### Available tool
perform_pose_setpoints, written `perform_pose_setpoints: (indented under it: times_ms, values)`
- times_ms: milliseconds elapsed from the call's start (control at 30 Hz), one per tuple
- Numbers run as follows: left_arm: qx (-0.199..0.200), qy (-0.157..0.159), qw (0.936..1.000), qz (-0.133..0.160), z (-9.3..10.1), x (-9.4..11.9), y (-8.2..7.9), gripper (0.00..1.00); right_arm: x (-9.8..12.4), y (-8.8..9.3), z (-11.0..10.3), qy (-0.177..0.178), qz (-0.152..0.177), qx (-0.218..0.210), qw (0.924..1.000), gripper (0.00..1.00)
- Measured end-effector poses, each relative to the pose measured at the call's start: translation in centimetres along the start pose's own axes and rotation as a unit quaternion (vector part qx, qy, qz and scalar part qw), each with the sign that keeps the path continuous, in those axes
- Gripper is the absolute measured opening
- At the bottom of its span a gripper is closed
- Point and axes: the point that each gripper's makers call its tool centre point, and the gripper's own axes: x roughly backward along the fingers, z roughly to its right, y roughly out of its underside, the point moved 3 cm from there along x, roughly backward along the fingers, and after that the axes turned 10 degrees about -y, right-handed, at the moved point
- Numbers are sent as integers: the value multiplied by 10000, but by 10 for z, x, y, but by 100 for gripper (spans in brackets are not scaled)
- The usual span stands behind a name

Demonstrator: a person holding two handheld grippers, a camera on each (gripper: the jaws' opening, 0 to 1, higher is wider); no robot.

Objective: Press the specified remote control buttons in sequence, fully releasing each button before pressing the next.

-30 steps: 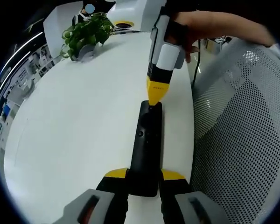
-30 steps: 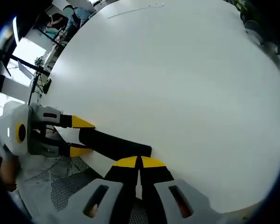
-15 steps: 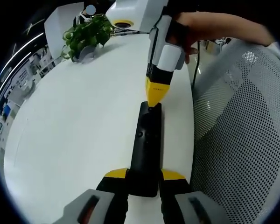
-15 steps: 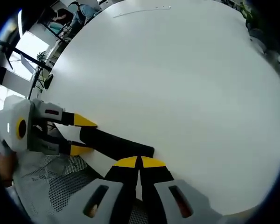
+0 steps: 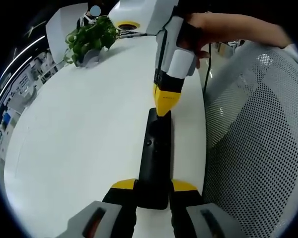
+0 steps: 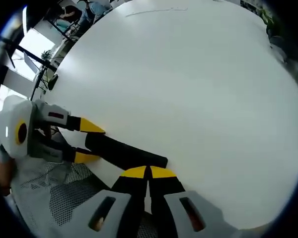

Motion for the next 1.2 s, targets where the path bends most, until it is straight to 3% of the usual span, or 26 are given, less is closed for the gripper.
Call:
perform_pose_setpoints:
  times_ms: [300,433,567,800,1200]
  values:
    - [-4,24,10000,-8,0,0,0,25,0,0,0,103,-35,142,9998,0]
    - [2,31,10000,-7,0,-1,0,25,1,1,2,-7,53,-132,9999,0]
    - [9,31,10000,-10,0,-1,-1,25,0,2,1,24,28,-134,9999,0]
    - [26,9,10000,-13,1,-2,-1,25,-4,-2,-1,710,-357,640,9948,0]
    - [38,-5,10000,9,0,-2,-1,25,3,4,-4,463,-142,444,9978,0]
